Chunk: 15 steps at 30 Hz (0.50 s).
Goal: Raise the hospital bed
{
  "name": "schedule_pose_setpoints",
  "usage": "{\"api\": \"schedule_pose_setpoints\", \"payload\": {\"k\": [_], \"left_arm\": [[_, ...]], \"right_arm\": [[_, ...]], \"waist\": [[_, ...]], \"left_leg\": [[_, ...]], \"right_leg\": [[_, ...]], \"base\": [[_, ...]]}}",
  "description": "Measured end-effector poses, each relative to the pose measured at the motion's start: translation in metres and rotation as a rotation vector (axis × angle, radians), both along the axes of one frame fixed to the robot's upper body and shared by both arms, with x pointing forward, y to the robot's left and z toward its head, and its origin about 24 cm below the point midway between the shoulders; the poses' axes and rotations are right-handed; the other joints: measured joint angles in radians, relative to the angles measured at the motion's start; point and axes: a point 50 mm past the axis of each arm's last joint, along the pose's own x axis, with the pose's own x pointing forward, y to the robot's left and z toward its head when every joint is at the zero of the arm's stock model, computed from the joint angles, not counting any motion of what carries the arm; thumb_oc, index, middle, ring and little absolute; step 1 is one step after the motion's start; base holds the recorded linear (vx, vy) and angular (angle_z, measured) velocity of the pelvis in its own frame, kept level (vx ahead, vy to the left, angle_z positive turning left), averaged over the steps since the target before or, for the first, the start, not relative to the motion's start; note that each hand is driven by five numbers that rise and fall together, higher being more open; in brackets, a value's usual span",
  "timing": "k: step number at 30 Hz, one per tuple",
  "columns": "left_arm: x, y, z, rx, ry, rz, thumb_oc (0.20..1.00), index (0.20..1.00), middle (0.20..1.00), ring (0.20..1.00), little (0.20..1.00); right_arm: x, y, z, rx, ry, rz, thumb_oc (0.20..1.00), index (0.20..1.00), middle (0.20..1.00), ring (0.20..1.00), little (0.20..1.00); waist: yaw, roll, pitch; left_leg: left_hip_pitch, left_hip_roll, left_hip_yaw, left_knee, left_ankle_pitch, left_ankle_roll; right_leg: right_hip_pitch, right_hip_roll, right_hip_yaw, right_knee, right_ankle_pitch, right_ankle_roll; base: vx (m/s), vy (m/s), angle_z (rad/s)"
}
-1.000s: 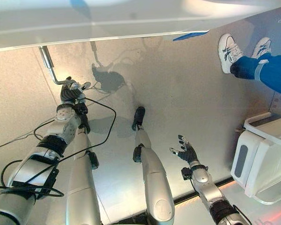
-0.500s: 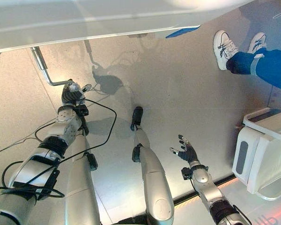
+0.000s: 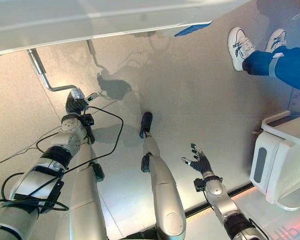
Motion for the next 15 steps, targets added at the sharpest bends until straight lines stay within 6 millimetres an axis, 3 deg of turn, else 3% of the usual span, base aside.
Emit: {"api": "schedule_pose_setpoints", "payload": {"k": [15], "left_arm": [[0.0003,-0.0017,0.0010,-0.005,-0.015,-0.001,0.200,0.200,0.200,0.200,0.200]], "right_arm": [[0.0000,-0.0006,-0.0001,-0.003,-0.002,-0.009,1.000,1.000,1.000,1.000,1.000]], "waist": [[-0.001,0.000,0.000]], "left_leg": [[-0.001,0.000,0.002,-0.002,0.000,0.000]], "right_leg": [[-0.005,0.000,0.002,0.000,0.000,0.000]], "base": [[0.00,0.000,0.00]]}}
